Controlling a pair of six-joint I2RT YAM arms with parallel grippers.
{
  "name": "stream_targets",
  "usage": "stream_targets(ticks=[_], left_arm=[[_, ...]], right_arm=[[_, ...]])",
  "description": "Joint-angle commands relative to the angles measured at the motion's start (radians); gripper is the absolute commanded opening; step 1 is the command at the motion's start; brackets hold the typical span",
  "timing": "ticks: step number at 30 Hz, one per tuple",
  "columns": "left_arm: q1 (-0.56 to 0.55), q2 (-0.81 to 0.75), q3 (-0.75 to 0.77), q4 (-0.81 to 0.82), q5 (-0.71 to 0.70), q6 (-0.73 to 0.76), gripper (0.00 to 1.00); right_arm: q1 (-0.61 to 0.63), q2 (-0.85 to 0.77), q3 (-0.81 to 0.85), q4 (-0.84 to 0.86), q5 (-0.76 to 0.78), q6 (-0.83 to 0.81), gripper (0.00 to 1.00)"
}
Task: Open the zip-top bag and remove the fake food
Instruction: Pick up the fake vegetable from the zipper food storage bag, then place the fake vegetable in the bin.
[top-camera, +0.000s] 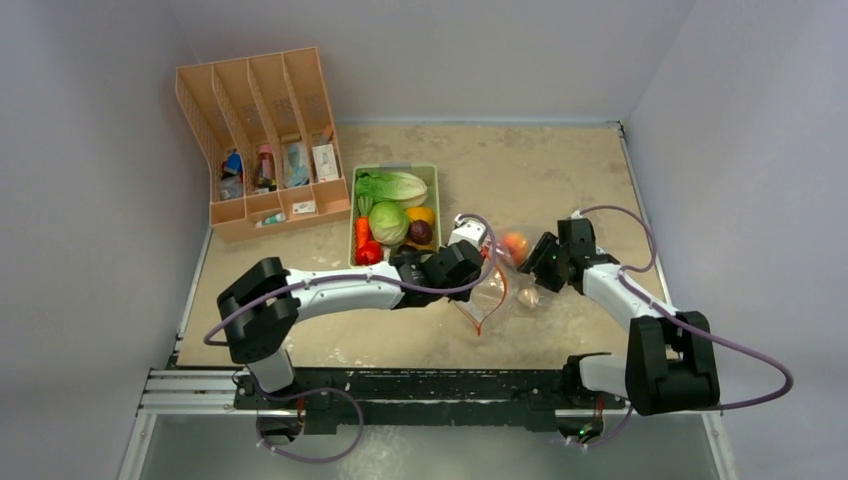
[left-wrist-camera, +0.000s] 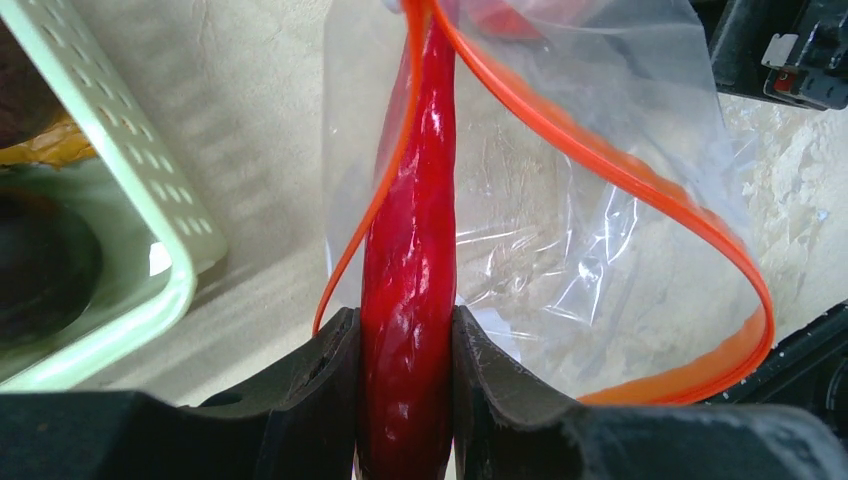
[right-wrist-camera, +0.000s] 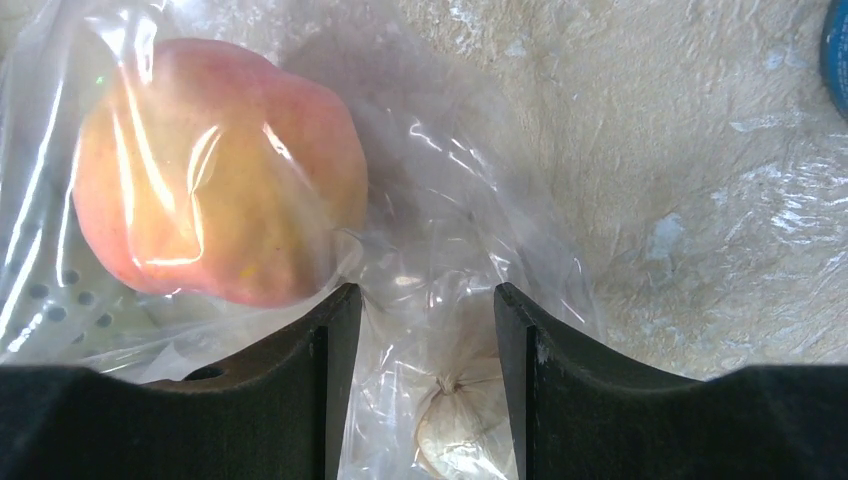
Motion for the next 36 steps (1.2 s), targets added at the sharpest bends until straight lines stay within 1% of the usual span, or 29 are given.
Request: stream_targets(ticks=[1, 4, 9, 13, 14, 19, 22, 25, 28, 29, 31, 36], left_arm=[[0.004, -0.066, 0.035, -0.089, -0.018, -0.023, 0.00], [0.003, -0.097, 0.036, -0.141, 0.016, -0.015, 0.00], [0.004, -0.173, 0.002, -0.212, 0.025, 0.017, 0.00], [0.005, -0.240, -0.027, -0.176, 0.107, 0.071, 0.01], [0.006, -0.244, -0.011, -0.215, 0.107, 0.077, 0.00], [0.016, -0.316, -0.016, -0.361, -0.080, 0.043, 0.00], [0.026, -0.395, -0.032, -0.359, -0.166, 0.027, 0.00], [0.076, -0.445, -0.047, -0.348, -0.228, 0.019, 0.00], [0.155, -0.444, -0.053, -0.326, -0.205, 0.069, 0.00], [0.193, -0.430, -0.051, -0.326, -0.196, 0.084, 0.00], [0.230, -0.392, -0.052, -0.315, -0.192, 0.115, 0.00], [0.237, -0.265, -0.064, -0.214, -0.146, 0.265, 0.00]], right_arm=[[-0.003, 0.000, 0.026, -0.039, 0.048, 0.008, 0.54], [-0.003, 0.011, 0.036, -0.043, 0.056, 0.007, 0.54], [-0.003, 0.023, 0.045, -0.032, 0.060, 0.008, 0.54], [-0.003, 0.040, 0.042, -0.015, 0.053, 0.006, 0.54], [-0.003, 0.046, 0.045, -0.016, 0.053, 0.003, 0.54], [-0.003, 0.063, 0.046, -0.016, 0.043, -0.010, 0.54], [-0.003, 0.073, 0.044, -0.014, 0.028, -0.013, 0.54], [-0.003, 0.074, 0.043, -0.011, 0.021, -0.013, 0.54], [-0.003, 0.069, 0.048, -0.014, 0.020, -0.014, 0.54], [-0.003, 0.067, 0.049, -0.016, 0.020, -0.015, 0.54], [-0.003, 0.061, 0.051, -0.018, 0.019, -0.016, 0.54], [-0.003, 0.044, 0.042, -0.025, 0.020, -0.016, 0.54]])
